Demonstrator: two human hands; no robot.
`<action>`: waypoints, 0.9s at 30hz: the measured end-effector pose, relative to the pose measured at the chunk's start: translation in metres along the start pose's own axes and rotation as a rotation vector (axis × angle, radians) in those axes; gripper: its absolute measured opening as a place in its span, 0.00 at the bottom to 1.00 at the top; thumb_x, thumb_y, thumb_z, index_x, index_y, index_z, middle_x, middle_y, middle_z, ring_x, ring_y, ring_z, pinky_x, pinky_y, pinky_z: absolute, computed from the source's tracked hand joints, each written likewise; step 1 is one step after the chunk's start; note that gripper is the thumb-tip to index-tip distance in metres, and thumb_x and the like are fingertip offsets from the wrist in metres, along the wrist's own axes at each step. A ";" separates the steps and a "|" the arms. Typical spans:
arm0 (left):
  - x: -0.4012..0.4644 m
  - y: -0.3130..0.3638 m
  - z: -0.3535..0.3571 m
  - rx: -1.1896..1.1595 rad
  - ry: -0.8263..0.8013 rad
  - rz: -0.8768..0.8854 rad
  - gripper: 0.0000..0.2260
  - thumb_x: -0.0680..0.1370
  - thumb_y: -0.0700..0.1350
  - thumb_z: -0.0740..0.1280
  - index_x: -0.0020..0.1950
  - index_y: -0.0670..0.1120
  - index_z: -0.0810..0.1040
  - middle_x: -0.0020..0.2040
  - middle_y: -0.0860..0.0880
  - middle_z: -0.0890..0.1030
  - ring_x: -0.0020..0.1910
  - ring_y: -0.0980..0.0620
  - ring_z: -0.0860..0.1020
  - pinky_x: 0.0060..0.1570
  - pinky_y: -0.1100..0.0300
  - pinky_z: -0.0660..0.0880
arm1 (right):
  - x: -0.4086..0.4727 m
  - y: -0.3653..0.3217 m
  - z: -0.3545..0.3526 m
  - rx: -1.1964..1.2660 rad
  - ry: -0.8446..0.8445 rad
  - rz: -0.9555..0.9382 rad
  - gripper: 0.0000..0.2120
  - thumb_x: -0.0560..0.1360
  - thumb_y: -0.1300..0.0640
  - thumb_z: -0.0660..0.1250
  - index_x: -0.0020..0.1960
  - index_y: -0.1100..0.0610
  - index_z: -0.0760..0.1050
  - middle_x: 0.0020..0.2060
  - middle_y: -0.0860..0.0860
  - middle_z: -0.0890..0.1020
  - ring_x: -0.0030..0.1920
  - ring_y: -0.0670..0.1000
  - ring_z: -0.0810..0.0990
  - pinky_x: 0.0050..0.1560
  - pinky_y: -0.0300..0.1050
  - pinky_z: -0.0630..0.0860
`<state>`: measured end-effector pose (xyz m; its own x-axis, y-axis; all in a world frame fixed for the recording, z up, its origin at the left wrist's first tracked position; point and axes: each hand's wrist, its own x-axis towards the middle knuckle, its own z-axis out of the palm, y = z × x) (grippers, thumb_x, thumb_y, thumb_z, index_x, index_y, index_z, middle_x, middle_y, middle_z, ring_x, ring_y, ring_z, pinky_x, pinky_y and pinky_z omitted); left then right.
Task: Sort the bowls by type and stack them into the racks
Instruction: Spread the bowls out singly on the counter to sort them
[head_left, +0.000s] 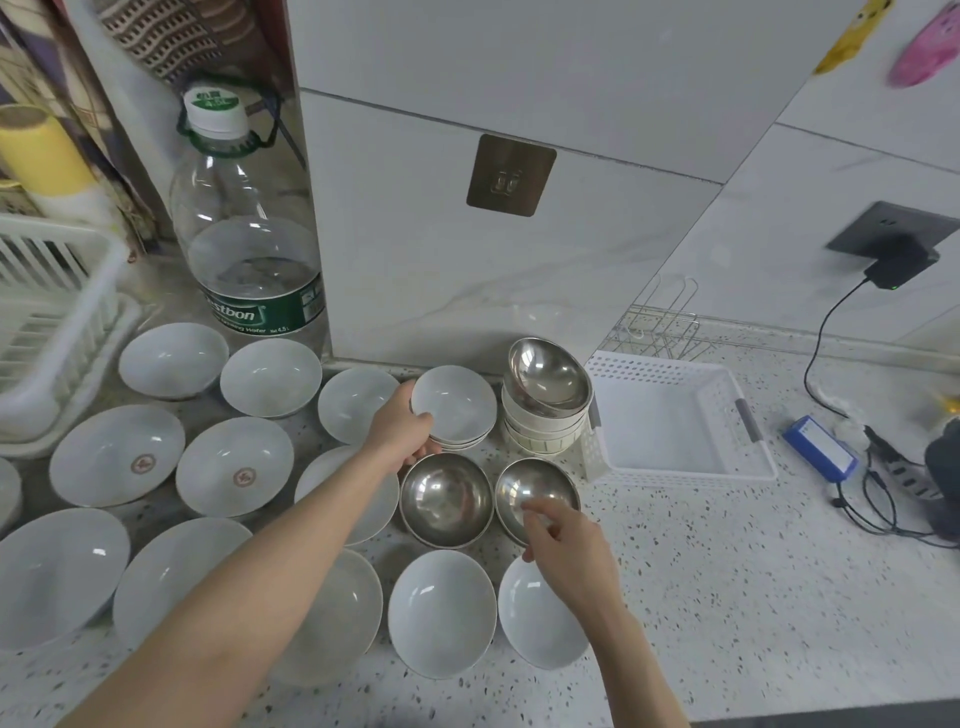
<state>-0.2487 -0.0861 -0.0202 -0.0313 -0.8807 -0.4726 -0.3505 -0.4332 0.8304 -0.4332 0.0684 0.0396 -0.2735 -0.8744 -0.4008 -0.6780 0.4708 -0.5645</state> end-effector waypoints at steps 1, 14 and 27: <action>0.000 0.001 -0.001 -0.001 -0.007 0.005 0.24 0.76 0.37 0.56 0.68 0.57 0.69 0.42 0.44 0.84 0.28 0.52 0.83 0.17 0.65 0.65 | 0.000 0.000 0.001 -0.003 0.001 0.002 0.14 0.79 0.47 0.59 0.62 0.39 0.77 0.33 0.44 0.84 0.37 0.39 0.80 0.35 0.37 0.70; -0.001 0.010 -0.009 -0.026 -0.043 0.086 0.28 0.78 0.37 0.55 0.75 0.60 0.64 0.36 0.45 0.81 0.28 0.52 0.82 0.18 0.66 0.64 | 0.009 -0.006 0.007 0.019 -0.002 0.042 0.18 0.79 0.47 0.60 0.68 0.43 0.71 0.32 0.44 0.84 0.44 0.42 0.81 0.47 0.44 0.75; -0.064 0.010 -0.053 -0.499 -0.008 0.042 0.26 0.78 0.33 0.54 0.70 0.58 0.68 0.30 0.44 0.79 0.21 0.57 0.73 0.19 0.66 0.61 | 0.054 -0.038 0.025 0.400 -0.055 0.136 0.08 0.78 0.57 0.61 0.46 0.57 0.79 0.33 0.48 0.85 0.29 0.47 0.72 0.30 0.40 0.68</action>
<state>-0.2006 -0.0447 0.0340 -0.0437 -0.8987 -0.4363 0.1415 -0.4379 0.8878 -0.4052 0.0063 0.0217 -0.2985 -0.7986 -0.5227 -0.3167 0.5995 -0.7351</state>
